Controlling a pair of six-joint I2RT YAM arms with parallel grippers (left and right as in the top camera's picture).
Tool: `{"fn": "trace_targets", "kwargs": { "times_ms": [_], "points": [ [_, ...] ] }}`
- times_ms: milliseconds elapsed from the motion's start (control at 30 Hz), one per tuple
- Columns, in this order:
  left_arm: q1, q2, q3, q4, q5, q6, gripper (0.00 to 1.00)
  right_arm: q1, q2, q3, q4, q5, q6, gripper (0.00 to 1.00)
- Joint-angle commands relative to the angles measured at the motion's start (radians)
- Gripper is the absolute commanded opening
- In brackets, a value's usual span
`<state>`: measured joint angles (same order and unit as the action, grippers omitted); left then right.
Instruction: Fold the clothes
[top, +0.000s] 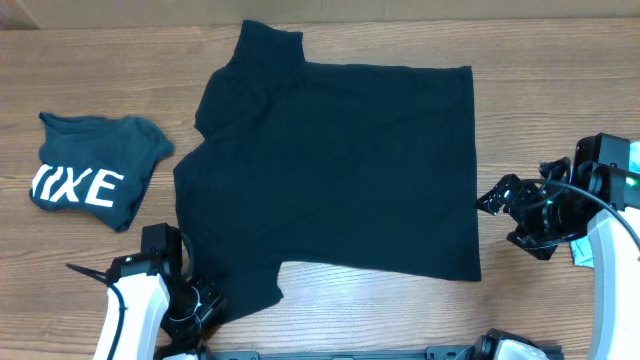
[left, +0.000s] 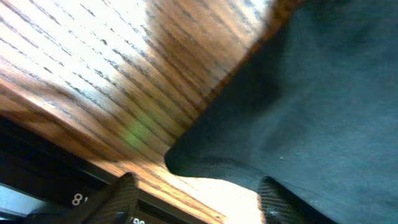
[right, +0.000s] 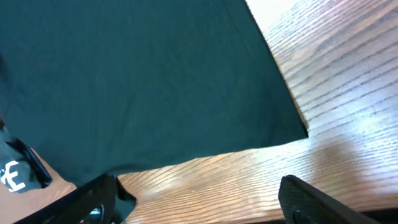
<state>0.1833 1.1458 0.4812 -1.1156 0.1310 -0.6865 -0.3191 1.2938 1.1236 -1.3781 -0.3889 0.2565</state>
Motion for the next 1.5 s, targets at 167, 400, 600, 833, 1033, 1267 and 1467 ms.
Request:
{"fn": "trace_targets", "kwargs": {
  "times_ms": [167, 400, 600, 833, 1033, 1267, 1467],
  "points": [
    [-0.007, 0.206, 0.01, 0.039, -0.04, -0.039, 0.52, 0.005, -0.007, -0.001, 0.012, -0.017, -0.044, 0.88],
    [-0.007, 0.235, 0.095, 0.053, -0.021, -0.019, 0.09, 0.005, -0.007, -0.001, 0.016, -0.062, -0.064, 0.88],
    [-0.007, 0.233, 0.285, -0.084, -0.007, 0.044, 0.04, 0.005, -0.007, -0.001, 0.016, -0.058, -0.076, 0.88],
    [-0.007, 0.232, 0.464, -0.139, 0.069, 0.114, 0.04, 0.005, 0.019, -0.073, 0.043, -0.058, -0.063, 0.87],
    [-0.007, 0.232, 0.495, -0.141, 0.073, 0.134, 0.04, 0.005, 0.061, -0.312, 0.061, -0.131, -0.039, 0.53],
    [-0.007, 0.232, 0.496, -0.14, 0.084, 0.157, 0.04, 0.003, 0.061, -0.447, 0.14, -0.171, 0.143, 0.51],
    [-0.007, 0.232, 0.496, -0.135, 0.088, 0.171, 0.04, 0.004, 0.061, -0.523, 0.298, -0.131, 0.309, 0.55]
  ]
}}
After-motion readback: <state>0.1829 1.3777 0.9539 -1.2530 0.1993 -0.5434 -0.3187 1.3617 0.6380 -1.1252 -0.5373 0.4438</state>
